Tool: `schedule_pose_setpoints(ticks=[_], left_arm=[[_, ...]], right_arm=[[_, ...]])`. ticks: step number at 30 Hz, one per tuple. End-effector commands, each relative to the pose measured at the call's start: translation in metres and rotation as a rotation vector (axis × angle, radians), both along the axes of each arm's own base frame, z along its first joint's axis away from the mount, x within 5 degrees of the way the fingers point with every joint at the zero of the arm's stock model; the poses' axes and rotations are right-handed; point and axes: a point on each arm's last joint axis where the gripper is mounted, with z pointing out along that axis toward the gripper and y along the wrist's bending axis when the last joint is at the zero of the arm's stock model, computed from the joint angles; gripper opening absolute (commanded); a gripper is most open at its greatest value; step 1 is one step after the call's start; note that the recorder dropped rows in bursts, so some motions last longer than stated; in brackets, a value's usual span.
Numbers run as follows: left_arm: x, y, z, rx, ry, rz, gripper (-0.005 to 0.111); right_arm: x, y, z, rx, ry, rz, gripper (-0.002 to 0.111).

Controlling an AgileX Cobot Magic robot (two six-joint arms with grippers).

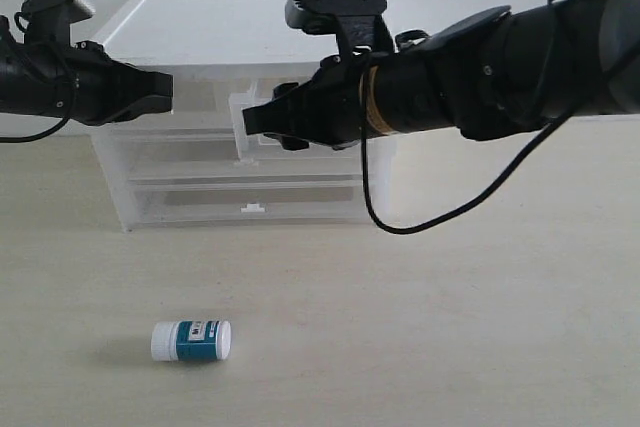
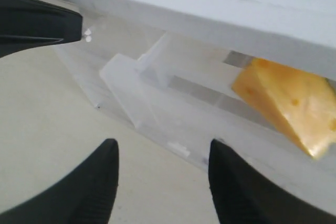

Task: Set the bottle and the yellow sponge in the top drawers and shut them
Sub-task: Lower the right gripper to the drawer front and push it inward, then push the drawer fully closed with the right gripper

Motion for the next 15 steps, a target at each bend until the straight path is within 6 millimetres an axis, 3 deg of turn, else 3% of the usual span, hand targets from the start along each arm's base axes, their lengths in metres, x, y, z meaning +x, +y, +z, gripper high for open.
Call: schedule_pose_setpoints(ticks=[1, 4, 15], left_arm=[[0.006, 0.005, -0.003, 0.012, -0.002, 0.060, 0.004], [0.006, 0.005, -0.003, 0.012, -0.002, 0.060, 0.004], [0.006, 0.005, -0.003, 0.009, 0.000, 0.053, 0.004]], right_arm=[[-0.012, -0.020, 0.005, -0.034, -0.031, -0.057, 0.049], [-0.019, -0.026, 0.002, -0.047, -0.022, -0.067, 0.049], [-0.010, -0.034, -0.004, -0.109, -0.064, -0.169, 0.049]])
